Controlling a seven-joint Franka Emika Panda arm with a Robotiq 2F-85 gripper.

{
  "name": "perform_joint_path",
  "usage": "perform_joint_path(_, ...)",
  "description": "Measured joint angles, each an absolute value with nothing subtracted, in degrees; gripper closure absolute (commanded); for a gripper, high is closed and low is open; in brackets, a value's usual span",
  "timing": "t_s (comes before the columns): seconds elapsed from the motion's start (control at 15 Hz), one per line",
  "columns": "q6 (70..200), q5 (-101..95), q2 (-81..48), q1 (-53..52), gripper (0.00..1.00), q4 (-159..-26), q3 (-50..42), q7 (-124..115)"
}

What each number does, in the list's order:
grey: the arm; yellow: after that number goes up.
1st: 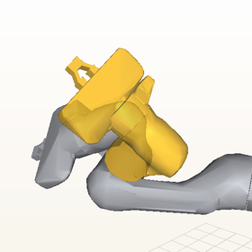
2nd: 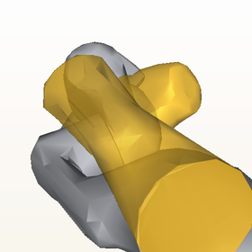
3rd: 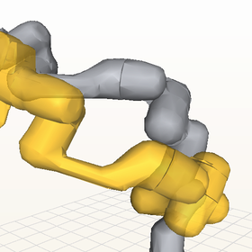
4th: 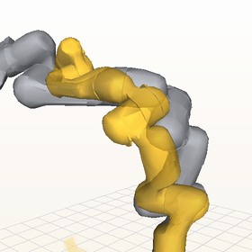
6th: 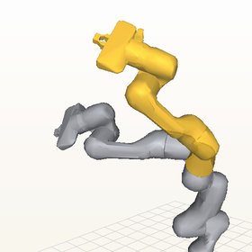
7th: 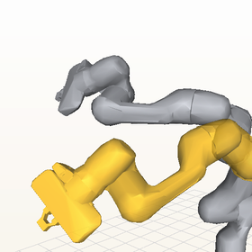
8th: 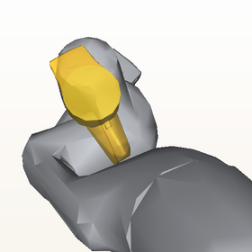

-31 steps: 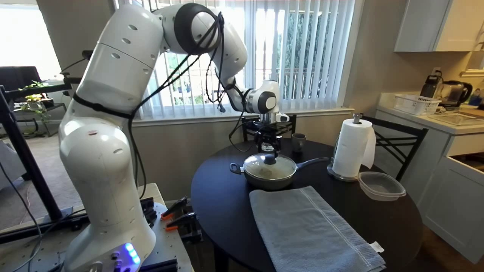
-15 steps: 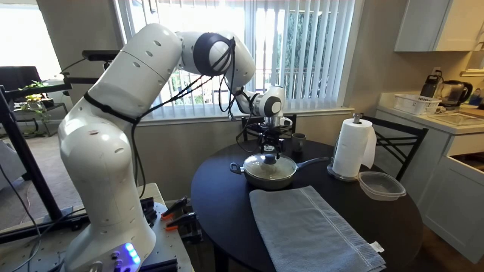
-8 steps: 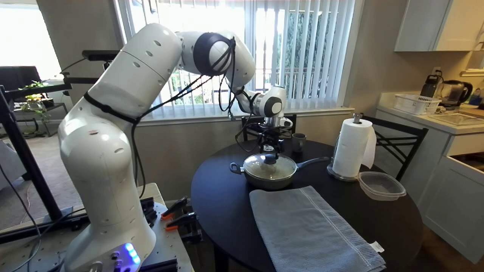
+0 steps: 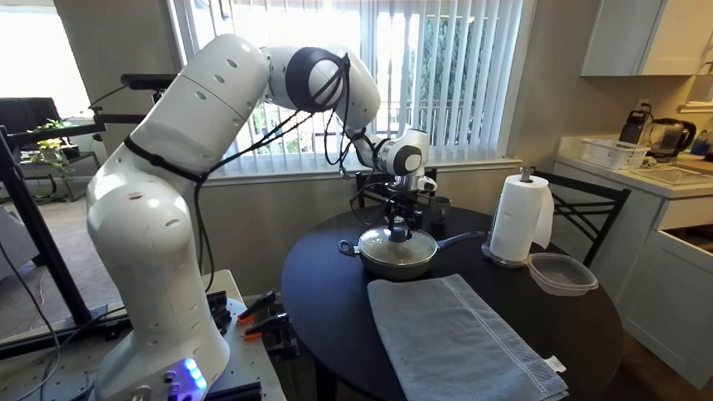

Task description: Put the lid on the towel

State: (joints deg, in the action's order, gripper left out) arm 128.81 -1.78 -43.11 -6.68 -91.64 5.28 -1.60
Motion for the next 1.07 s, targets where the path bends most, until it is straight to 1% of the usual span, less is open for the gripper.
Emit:
perform_joint_path(0.13, 128.81, -1.05, -43.11, -6.68, 0.59, -91.85, 5.43, -1.6)
perform_joint_path(0.2, 128.81, -0.65, -43.11, -6.68, 0.66, -91.89, 5.56, -1.6)
perform_joint_path(0.27, 128.81, -0.38, -43.1, -6.68, 0.68, -91.9, 5.7, -1.6)
perform_joint_path(0.73, 128.94, -0.3, -42.63, -6.75, 0.68, -92.54, 5.69, -1.6)
perform_joint_path(1.07, 128.7, -0.41, -35.99, -8.84, 0.68, -96.69, 6.16, -1.6)
